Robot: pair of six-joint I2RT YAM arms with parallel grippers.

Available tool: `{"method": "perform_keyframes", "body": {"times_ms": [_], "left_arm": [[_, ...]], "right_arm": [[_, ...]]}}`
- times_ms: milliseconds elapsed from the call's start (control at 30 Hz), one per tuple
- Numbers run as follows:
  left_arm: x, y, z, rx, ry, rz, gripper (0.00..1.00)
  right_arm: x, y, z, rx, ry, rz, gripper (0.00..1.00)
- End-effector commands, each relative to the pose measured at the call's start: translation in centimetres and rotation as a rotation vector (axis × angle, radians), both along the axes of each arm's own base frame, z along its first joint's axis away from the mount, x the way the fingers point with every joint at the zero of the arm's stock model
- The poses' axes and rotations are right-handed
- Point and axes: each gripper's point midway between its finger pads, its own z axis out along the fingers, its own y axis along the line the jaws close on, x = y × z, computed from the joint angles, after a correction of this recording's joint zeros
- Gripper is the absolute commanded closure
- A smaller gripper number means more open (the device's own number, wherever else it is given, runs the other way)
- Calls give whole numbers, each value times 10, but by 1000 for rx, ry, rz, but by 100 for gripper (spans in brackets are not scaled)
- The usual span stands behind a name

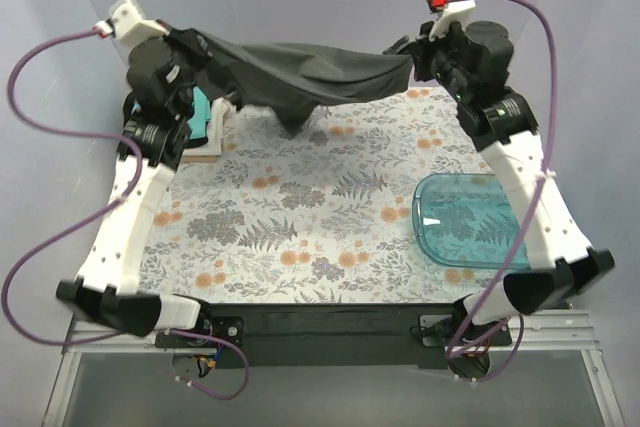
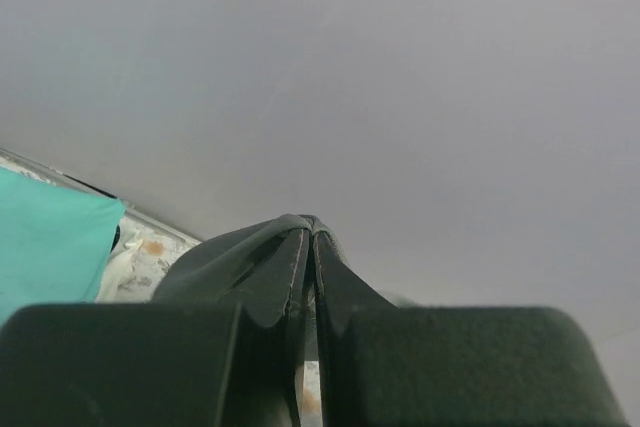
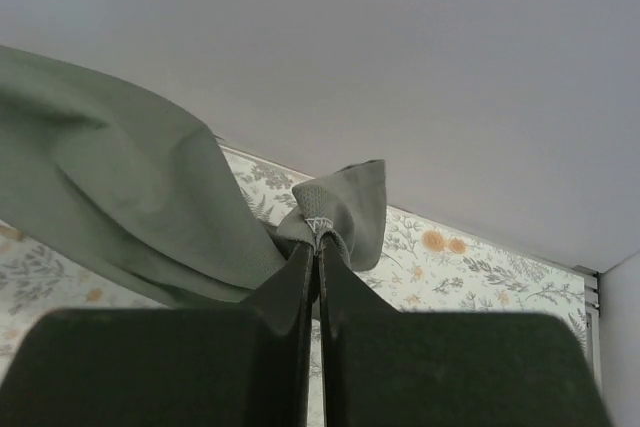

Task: Fold and stack the t-shirts
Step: Flatten the tshirt out

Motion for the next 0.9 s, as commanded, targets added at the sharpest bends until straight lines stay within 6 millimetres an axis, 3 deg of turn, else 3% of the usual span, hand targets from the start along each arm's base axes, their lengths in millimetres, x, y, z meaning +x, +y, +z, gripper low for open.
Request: {"method": "perform_keyframes", "body": {"times_ms": [0, 33, 100, 133, 167, 267, 367, 400, 467, 500, 567, 600, 667, 700, 733, 800, 833, 867], "left_arm": [[-63, 26, 47, -84, -162, 46, 100], [-78, 31, 45, -92, -170, 50, 100], [-93, 35, 43, -113, -177, 54, 100], [-110, 41, 49, -123, -203, 60, 100], [-113, 44, 41, -120, -186, 74, 100], [-127, 50, 21, -136, -156, 91, 100], [-130, 47, -7, -163, -112, 75, 100], [-122, 45, -32, -162, -64, 77, 100], [-114, 46, -63, -182, -3, 101, 100], [-102, 44, -100, -174, 78, 117, 100], [-90, 39, -142, -196, 167, 131, 100], [-78, 37, -179, -183, 253, 144, 100], [-69, 31, -242, -186, 405, 160, 100], [-67, 29, -264, -182, 466, 166, 100], [-62, 27, -300, -166, 569, 185, 100], [-66, 24, -334, -173, 675, 196, 100], [-69, 24, -357, -161, 737, 199, 100], [-71, 23, -365, -164, 756, 201, 100]], "right_arm": [[-52, -12, 49, 83, -101, 49, 99], [-57, -8, 36, 75, -67, 80, 99], [-72, -13, 35, 85, -62, 87, 99], [-77, -15, 32, 88, -57, 84, 99], [-79, -16, 20, 87, -31, 82, 99], [-97, -24, 18, 92, -41, 76, 99], [-103, -20, -7, 111, 21, 96, 99], [-99, -15, -31, 102, 78, 106, 99], [-92, -9, -58, 98, 143, 117, 98], [-82, 1, -98, 89, 242, 133, 96], [-73, 11, -139, 74, 339, 159, 92], [-60, 24, -169, 63, 403, 189, 89], [-49, 33, -206, 20, 469, 233, 62], [-38, 38, -237, -8, 541, 232, 49], [-29, 39, -236, -15, 544, 222, 34], [-24, 43, -255, -36, 594, 237, 19], [-26, 45, -256, -36, 601, 249, 15], [-32, 46, -263, -36, 614, 263, 14]]}}
